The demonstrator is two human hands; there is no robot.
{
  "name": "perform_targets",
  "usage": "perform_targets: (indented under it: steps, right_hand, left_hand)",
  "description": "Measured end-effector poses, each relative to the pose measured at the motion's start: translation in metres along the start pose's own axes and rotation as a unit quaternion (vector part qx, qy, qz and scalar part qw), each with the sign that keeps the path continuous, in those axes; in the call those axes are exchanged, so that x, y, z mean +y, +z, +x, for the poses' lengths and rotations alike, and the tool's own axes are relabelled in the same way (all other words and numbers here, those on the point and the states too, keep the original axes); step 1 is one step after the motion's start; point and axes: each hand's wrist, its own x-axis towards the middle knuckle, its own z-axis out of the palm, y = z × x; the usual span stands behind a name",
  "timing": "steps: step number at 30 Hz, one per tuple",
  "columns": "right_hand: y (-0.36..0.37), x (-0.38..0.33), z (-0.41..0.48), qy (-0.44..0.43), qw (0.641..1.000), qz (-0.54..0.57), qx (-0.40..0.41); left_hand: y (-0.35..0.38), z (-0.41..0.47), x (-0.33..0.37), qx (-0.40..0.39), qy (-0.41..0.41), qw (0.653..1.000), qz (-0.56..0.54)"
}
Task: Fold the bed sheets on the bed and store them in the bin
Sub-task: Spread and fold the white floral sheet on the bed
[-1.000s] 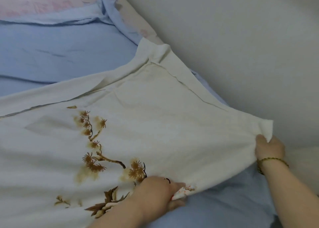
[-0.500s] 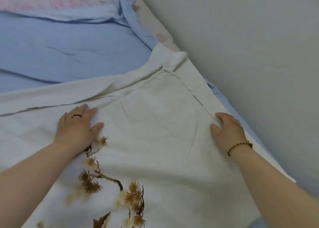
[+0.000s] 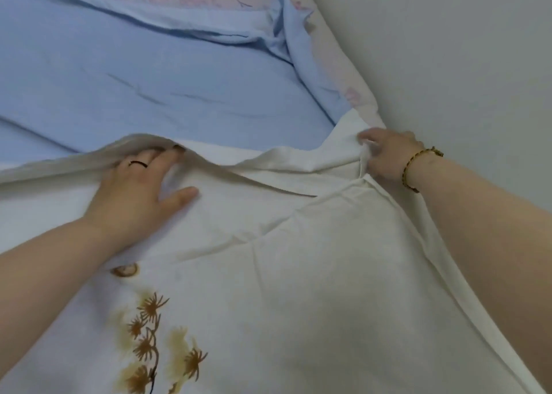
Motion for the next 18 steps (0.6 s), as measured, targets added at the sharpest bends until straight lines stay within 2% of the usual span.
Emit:
perform_targets:
  steps: [2,3,6,8,10,14,18]
  right_hand:
    - [-0.001,-0.004,0.003,-0.035,0.993,-0.110,-0.017]
    - [-0.002,-0.004,0.006,-0.048,0.991,-0.122,0.003]
    - [-0.011,-0.001,0.020,-0.034,0.991,0.000,0.131]
    - [-0.018,-0.002,0.034,-0.016,0.981,0.028,0.193]
    - [-0.020,-0.005,0.044,-0.026,0.985,0.026,0.167]
    - [-0.013,-0.022,0.052,-0.005,0.995,0.103,0.018]
    - [-0.016,-0.024,0.058,-0.025,0.997,0.065,0.027]
  left_hand:
    - [0.003,0.019,-0.002,-0.010,0.009,1.000,0.023]
    - [0.005,0.025,-0.003,-0.020,0.002,0.999,0.037]
    - [0.021,0.035,-0.005,0.001,-0.020,0.999,0.049]
    - [0.028,0.035,-0.007,0.033,-0.017,0.999,0.040]
    - [0.030,0.033,-0.009,0.045,-0.014,0.998,0.033]
    - [0.035,0.034,-0.012,0.063,-0.010,0.997,0.033]
    - [0.036,0.034,-0.012,0.061,-0.012,0.997,0.035]
